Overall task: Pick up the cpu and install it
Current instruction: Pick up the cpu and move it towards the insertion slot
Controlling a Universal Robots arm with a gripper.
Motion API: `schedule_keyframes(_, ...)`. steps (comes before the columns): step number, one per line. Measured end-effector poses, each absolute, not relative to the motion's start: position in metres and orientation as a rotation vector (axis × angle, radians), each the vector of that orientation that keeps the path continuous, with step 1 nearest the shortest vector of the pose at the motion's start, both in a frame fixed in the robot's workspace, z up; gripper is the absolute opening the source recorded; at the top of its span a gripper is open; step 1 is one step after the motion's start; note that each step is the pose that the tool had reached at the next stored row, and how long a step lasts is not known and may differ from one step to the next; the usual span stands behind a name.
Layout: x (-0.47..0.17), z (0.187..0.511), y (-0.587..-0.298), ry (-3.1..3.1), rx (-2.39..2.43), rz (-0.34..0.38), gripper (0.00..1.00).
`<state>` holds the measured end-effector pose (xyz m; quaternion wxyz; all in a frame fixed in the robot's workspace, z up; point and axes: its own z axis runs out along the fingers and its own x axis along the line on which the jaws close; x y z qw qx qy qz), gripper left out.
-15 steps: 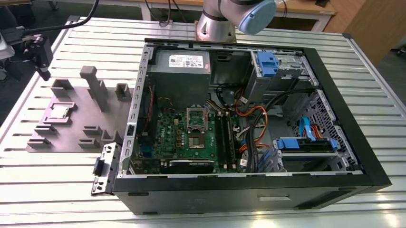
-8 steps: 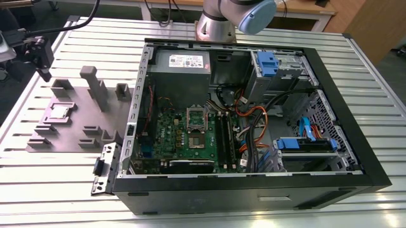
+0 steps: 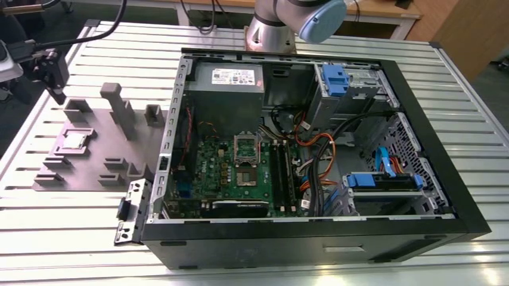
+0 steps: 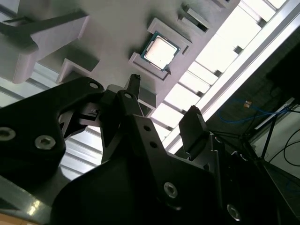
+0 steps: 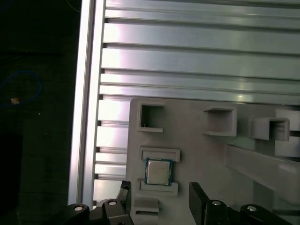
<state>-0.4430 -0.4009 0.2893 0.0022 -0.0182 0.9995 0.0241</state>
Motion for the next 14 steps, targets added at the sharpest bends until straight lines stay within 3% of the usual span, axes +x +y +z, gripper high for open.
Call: schedule_keyframes(14, -0.4429, 0.2802, -0.4011, 3.136, -0.059, 0.08, 0.6)
